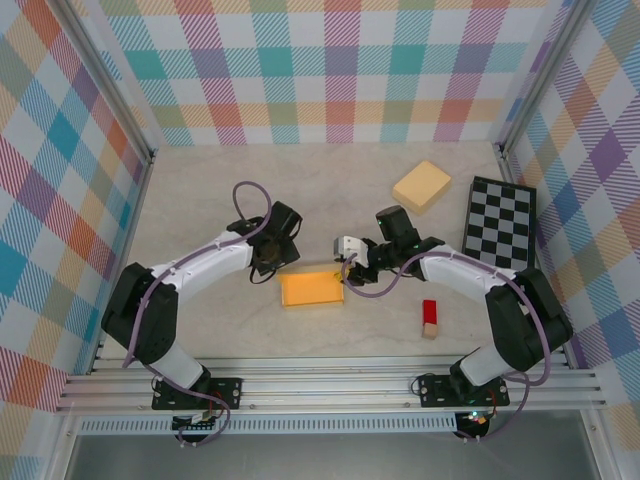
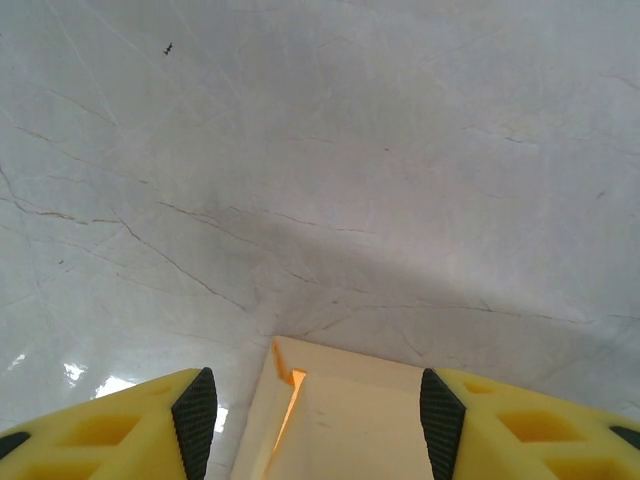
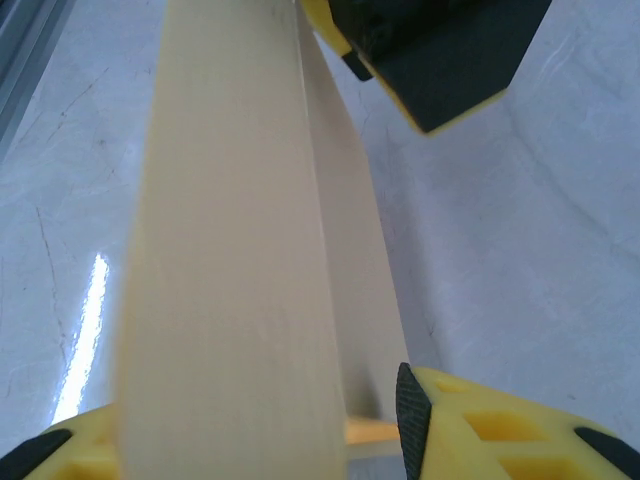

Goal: Fold the paper box

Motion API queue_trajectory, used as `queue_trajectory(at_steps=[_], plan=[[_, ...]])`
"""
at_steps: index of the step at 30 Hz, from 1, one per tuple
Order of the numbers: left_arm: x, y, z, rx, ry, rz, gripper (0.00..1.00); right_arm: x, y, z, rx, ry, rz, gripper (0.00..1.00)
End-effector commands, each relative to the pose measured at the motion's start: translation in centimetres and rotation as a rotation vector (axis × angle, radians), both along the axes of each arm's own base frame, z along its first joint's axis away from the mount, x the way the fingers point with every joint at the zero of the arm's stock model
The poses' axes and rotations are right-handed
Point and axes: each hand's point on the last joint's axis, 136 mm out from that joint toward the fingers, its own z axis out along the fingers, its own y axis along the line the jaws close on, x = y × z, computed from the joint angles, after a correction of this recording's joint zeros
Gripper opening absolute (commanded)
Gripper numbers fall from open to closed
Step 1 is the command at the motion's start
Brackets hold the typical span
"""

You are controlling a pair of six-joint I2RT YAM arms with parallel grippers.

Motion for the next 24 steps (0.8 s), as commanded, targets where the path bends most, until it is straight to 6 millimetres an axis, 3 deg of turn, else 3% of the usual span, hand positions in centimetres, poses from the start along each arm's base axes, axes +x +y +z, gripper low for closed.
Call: queue_trajectory(at_steps=[1, 8, 15, 24], plan=[[-0.4, 0.1, 1.3, 0.028, -0.054, 0.03, 0.58, -0.9, -0.5, 1.3, 0.012, 0.013, -0.005, 0.47], [-1.7, 0.1, 0.8, 0.087, -0.064, 0.039, 0.53, -1.0, -1.5, 1.7, 0.002, 0.01, -0.083, 0.47], [-2.4, 0.1, 0.1, 0.106, -0.066, 0.057, 0.48, -1.0, -1.9, 3.9, 0.075, 0.077, -0.213, 0.47], [-2.9, 0.3, -0.4, 0.152, -0.069, 0.057, 0.43, 1.8, -2.8, 6.7, 0.172, 0.319, -0.576, 0.44]])
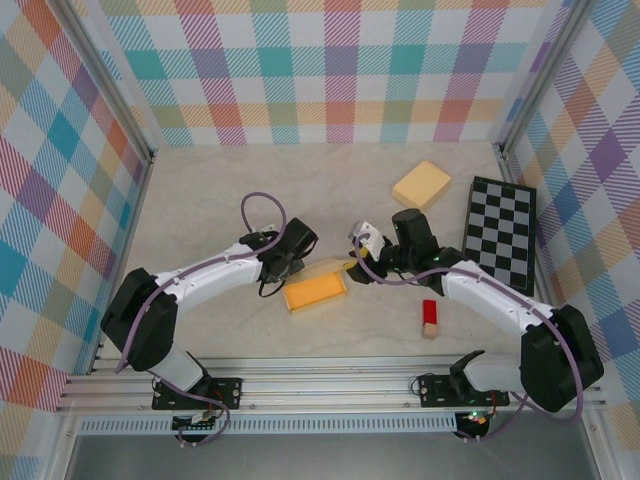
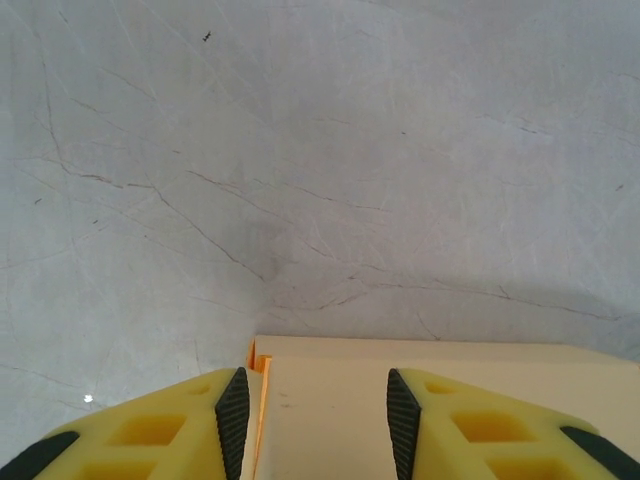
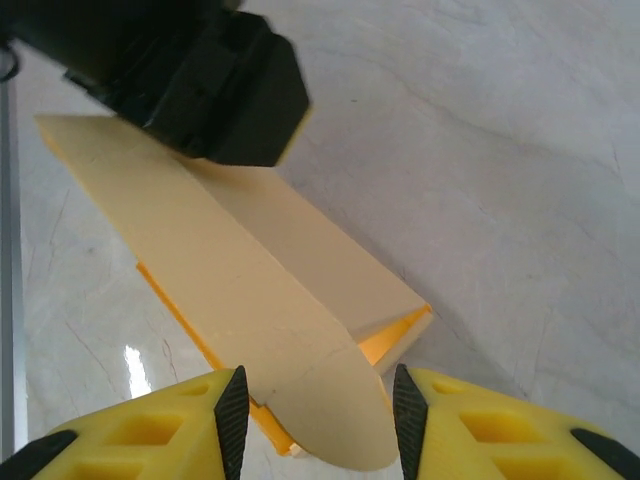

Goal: Fold the paper box

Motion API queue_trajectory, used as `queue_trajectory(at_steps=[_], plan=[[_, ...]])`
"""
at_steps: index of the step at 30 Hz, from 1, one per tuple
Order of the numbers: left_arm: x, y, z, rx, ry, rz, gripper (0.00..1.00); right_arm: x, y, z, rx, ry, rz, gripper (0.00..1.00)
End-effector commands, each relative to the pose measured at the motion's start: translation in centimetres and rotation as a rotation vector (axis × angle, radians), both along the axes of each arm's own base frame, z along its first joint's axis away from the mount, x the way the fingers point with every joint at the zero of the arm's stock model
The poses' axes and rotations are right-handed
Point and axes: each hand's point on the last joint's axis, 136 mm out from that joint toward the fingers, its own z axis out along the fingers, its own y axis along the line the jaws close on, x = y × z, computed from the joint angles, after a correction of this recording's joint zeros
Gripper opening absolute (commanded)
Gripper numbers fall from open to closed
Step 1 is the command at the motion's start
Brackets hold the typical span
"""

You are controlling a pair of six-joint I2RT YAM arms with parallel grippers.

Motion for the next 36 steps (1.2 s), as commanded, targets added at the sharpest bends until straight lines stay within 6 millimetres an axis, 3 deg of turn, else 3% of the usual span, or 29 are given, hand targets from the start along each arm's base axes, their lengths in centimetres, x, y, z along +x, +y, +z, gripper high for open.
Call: queue_trajectory(at_steps=[1, 7, 10, 15, 22, 28, 36], plan=[[-0.9, 0.8, -0.4, 0.058, 0.005, 0.007, 0.43, 1.7, -0.2, 3.0, 0.102, 0.112, -0.195, 0.44], [-1.0, 0.7, -0.8, 0.079, 0.004, 0.004, 0.43, 2.9, -0.2, 4.3, 0.128, 0.209, -0.319, 0.45], [-1.0, 0.3, -1.0, 0.085, 0.006, -0.002, 0.42, 3.6, 0.2, 3.7, 0.089, 0.214, -0.354, 0.45], [-1.2, -0.2, -1.6, 0.099, 0.014, -0.009, 0.42, 4.0, 1.5, 0.8, 0.046, 0.27, -0.38, 0.44], [-1.8, -0.4, -2.5, 0.093, 0.03, -0.014, 0.41, 2.6, 2.6, -4.1, -0.005, 0.342, -0.374, 0.43], [-2.5, -0.3, -4.1, 0.077, 0.058, -0.004, 0.41, 0.9, 1.5, -7.8, -0.091, 0.372, -0.4, 0.42], [-1.9, -0.7, -4.0, 0.087, 0.053, -0.022, 0.42, 0.4, 0.4, -11.2, -0.155, 0.426, -0.493, 0.42]])
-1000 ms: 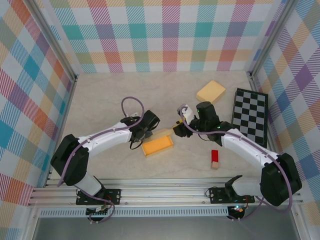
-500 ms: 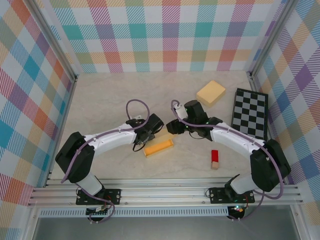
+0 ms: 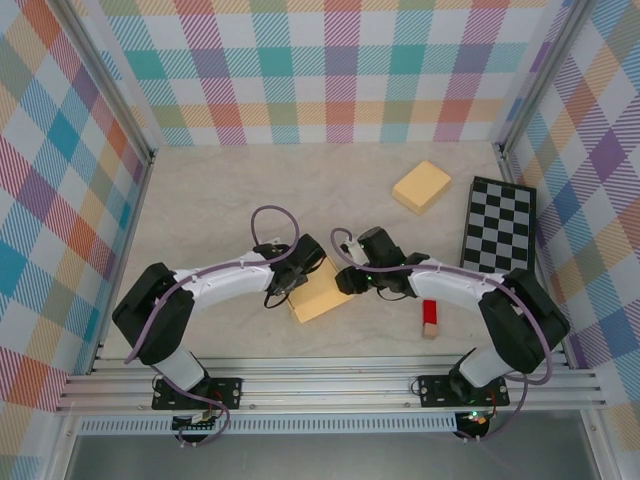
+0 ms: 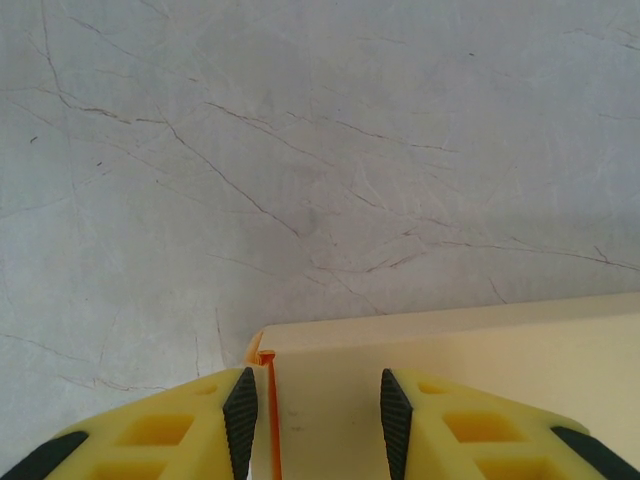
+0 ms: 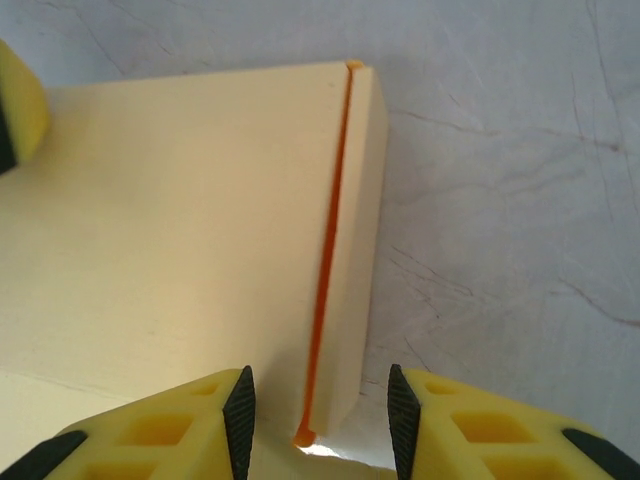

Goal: Fold the paper box

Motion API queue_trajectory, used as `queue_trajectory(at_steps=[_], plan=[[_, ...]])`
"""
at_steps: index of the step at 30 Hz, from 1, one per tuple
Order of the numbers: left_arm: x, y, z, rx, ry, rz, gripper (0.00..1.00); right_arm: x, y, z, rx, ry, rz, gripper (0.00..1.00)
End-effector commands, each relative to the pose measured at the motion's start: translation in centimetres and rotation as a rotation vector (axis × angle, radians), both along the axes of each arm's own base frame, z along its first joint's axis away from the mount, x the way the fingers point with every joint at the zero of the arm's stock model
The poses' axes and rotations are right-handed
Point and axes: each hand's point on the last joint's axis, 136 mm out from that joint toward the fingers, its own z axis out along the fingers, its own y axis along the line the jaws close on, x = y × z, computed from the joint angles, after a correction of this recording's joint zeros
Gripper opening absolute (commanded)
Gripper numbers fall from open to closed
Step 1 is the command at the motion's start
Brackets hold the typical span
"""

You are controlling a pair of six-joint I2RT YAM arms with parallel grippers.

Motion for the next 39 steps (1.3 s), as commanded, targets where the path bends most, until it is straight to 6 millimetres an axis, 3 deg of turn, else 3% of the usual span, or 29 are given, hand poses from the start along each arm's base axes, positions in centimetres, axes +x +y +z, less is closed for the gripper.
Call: queue_trajectory(at_steps=[1, 6, 11, 13, 15, 20, 25, 30, 39], plan=[[0.1, -0.6, -0.5, 0.021, 0.013, -0.022, 0.42, 0.4, -0.3, -1.3, -0.02, 0.029, -0.078, 0.42], [0.9, -1.1, -0.3, 0.023, 0.02, -0.033, 0.42, 0.8, -0.6, -3.0, -0.062, 0.097, -0.16, 0.42], [1.9, 0.4, 3.8, -0.009, -0.039, -0.012, 0.45, 1.0, -1.8, -3.1, -0.079, 0.105, -0.263, 0.42], [1.5, 1.0, 5.7, -0.026, -0.047, -0.016, 0.53, 1.1, -2.0, -2.7, -0.07, 0.117, -0.307, 0.43], [0.6, 0.9, 6.2, -0.056, -0.03, -0.041, 0.56, 1.0, -2.2, -2.5, -0.061, 0.144, -0.356, 0.43], [-3.1, -1.0, 3.1, -0.233, 0.066, -0.097, 0.55, 0.8, -2.0, -2.0, -0.001, 0.209, -0.449, 0.43], [-5.6, -4.2, 1.1, -0.364, 0.094, -0.15, 0.63, 0.2, -2.0, -1.3, 0.035, 0.245, -0.505, 0.44], [-5.3, -4.4, 0.3, -0.33, 0.088, -0.137, 0.69, -0.4, -1.7, -0.4, 0.063, 0.243, -0.512, 0.44], [-2.6, -4.2, 1.3, -0.399, 0.032, -0.055, 0.96, -1.1, -1.5, 0.0, 0.058, 0.229, -0.469, 0.44]])
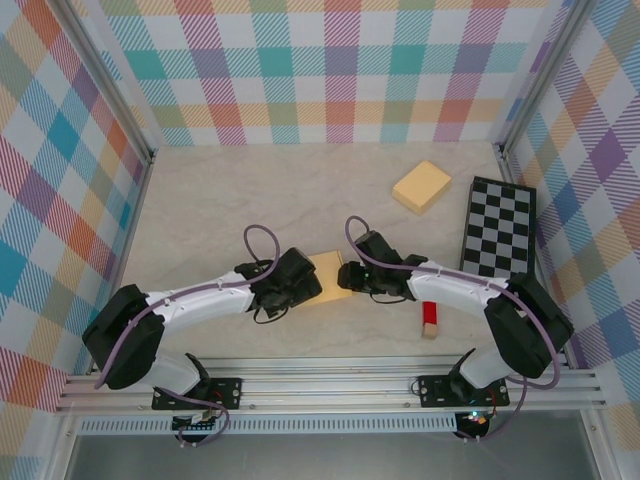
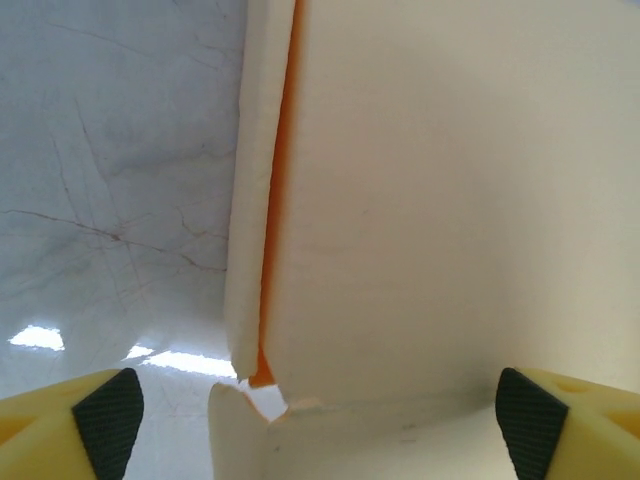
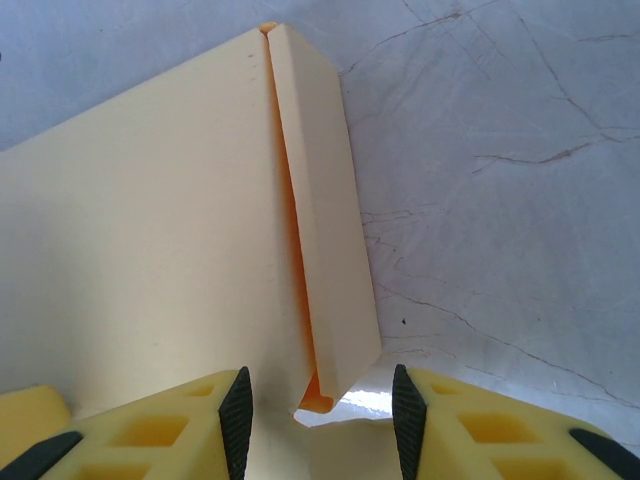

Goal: Fold the paper box

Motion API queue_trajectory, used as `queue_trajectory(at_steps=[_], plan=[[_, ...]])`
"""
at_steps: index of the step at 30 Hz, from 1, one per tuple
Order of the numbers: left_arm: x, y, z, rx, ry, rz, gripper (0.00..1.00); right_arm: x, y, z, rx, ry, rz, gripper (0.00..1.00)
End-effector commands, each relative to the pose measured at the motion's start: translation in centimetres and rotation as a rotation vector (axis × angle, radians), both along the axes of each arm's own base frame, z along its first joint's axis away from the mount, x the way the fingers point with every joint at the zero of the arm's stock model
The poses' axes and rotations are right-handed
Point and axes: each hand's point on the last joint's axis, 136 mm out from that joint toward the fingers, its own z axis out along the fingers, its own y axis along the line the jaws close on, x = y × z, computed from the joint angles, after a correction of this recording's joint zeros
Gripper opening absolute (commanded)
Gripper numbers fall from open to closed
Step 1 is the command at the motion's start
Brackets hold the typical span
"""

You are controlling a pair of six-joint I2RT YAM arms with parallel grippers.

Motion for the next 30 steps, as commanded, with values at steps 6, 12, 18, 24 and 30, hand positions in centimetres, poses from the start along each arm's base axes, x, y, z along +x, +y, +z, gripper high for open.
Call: queue_trajectory(at_steps=[6, 12, 18, 24, 30], plan=[[2.7, -0.9, 2.0, -0.107, 0.005, 0.152, 1.0, -1.1, -0.2, -1.0, -0.016, 0.022, 0.016, 0.43], [3.5, -2.6, 1.0, -0.139, 0.057, 0.171, 1.0, -1.3, 0.0, -1.1, -0.012, 0.019, 0.03, 0.43], [3.4, -2.4, -0.1, -0.093, 0.09, 0.18, 1.0, -1.4, 0.4, -1.2, -0.004, 0.025, 0.047, 0.43], [3.5, -2.6, -1.5, -0.087, 0.114, 0.194, 1.0, -1.5, 0.4, -1.7, -0.01, 0.034, 0.054, 0.42], [3.7, -1.8, -2.5, -0.04, 0.128, 0.201, 1.0, -1.6, 0.1, -1.9, -0.022, 0.032, 0.057, 0.42]])
